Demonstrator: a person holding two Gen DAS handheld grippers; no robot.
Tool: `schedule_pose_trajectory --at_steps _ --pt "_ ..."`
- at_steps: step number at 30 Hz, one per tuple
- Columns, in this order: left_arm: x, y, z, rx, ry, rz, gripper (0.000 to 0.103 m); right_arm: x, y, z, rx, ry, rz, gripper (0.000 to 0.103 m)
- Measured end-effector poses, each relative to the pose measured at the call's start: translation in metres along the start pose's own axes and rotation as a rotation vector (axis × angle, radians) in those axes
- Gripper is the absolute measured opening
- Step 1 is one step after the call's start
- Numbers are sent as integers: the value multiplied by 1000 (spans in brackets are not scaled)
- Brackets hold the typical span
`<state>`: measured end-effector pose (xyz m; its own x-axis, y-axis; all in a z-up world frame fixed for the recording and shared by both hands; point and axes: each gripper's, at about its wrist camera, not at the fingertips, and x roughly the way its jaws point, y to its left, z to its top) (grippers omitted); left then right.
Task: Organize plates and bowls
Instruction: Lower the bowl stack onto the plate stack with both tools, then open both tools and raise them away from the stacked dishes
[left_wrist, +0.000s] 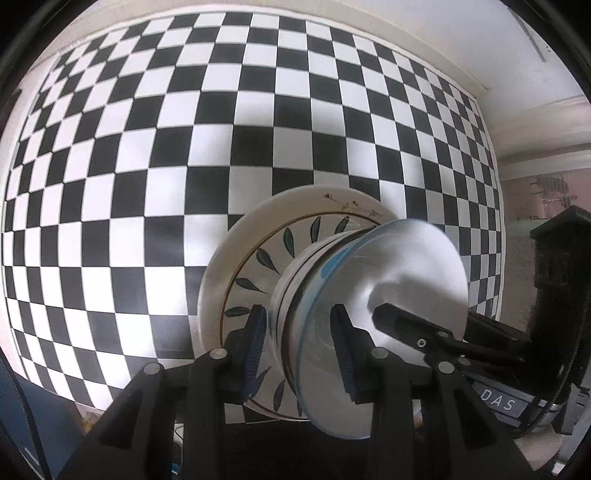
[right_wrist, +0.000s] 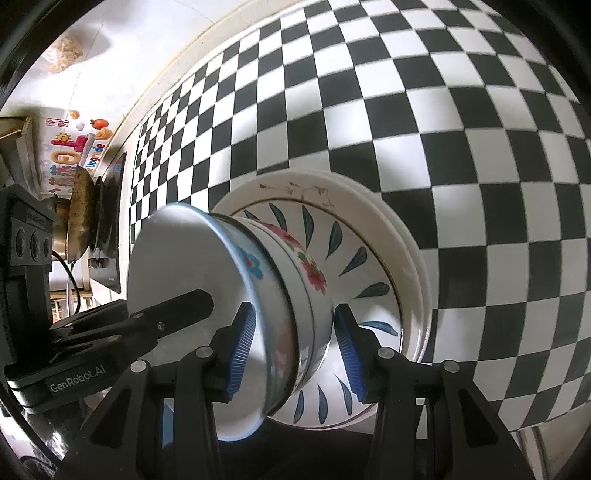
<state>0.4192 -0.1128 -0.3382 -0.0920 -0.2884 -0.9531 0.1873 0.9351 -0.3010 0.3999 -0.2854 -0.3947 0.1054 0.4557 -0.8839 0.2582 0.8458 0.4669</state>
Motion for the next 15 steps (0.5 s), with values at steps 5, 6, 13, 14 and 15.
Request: schedule_pose_trajectory --at_steps 5,6,13,14,15 --pt "-20 -5 -6 26 -70 91 34 -24 13 -3 -63 -76 -117 47" --pt "-26 -6 -8 30 -87 109 34 -31 16 -5 -77 -96 -144 47" --pt "-60 -8 -25 39 -207 220 34 -73 38 -26 -131 -192 -282 55" --pt "-65 -8 -28 42 -218 231 37 -79 41 -30 -138 -209 -302 60" --pt "-70 -8 -31 48 -235 237 42 -82 44 -33 -142 -219 -310 75"
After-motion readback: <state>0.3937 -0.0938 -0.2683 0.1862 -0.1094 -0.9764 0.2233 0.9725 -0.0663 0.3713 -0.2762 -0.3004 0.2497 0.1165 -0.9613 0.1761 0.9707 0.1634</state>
